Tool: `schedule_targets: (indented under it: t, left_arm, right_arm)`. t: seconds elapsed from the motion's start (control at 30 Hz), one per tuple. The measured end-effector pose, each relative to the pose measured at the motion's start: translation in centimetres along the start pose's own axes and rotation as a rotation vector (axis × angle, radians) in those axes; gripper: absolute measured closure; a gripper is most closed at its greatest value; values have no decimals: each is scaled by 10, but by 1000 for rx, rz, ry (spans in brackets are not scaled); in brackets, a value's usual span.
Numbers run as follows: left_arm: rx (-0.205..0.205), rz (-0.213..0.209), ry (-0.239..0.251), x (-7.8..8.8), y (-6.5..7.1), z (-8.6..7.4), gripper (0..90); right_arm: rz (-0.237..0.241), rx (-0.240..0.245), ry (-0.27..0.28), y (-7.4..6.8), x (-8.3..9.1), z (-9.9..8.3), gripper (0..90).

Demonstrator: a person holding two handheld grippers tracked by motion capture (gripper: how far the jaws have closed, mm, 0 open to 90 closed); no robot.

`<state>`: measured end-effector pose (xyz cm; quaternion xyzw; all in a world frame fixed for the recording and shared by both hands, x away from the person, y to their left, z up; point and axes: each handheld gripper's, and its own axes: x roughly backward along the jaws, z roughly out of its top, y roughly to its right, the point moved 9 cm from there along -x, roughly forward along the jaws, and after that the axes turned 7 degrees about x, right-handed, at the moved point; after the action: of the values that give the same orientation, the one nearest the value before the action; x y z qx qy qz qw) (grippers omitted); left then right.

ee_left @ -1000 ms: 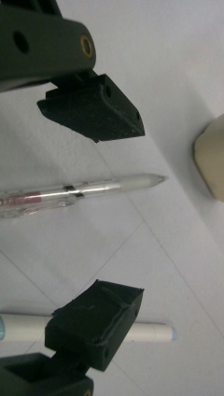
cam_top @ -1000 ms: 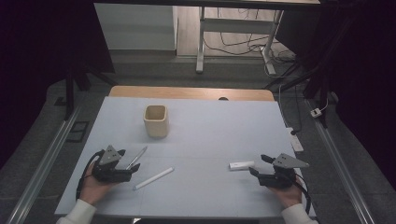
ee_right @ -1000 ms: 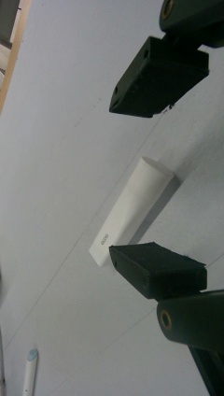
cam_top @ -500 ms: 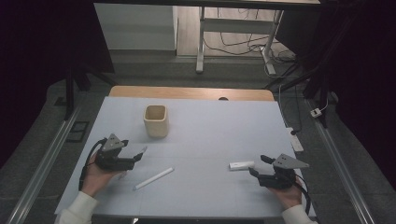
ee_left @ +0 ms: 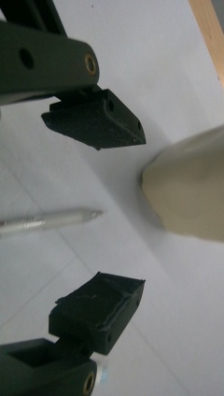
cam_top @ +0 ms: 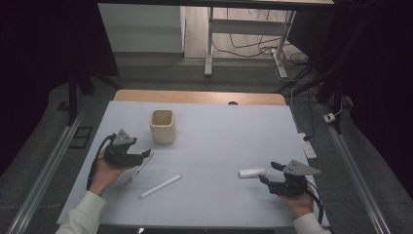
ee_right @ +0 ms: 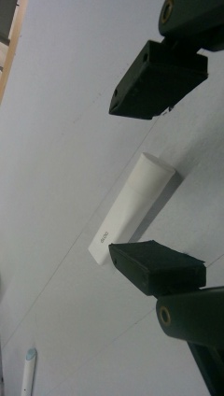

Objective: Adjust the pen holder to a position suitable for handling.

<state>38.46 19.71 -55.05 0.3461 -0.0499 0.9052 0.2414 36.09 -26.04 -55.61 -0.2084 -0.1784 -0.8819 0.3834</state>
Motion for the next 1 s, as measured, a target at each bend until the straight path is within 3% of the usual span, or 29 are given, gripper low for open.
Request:
schedule_targets:
  t: [0.17, 0.53, 0.87, 0.93, 0.97, 1.0]
  left_arm:
    - [39, 15, -3, -9, -13, 2, 294]
    - [60, 25, -3, -22, -30, 14, 362]
    - [63, 64, -7, -38, -47, 27, 546]
    - [63, 66, -8, -40, -49, 29, 639]
    - [63, 68, -7, -41, -51, 30, 639]
    - [63, 66, -9, -43, -52, 31, 717]
  right_arm:
    - [8, 2, 3, 0, 1, 0, 275]
    - [4, 6, -4, -1, 0, -1, 275]
    - [5, 1, -7, -1, 0, -2, 274]
    - [2, -1, -5, -1, 0, -2, 275]
    - [2, -1, -5, -1, 0, -2, 275]
    - [-5, 0, -5, 0, 1, -2, 275]
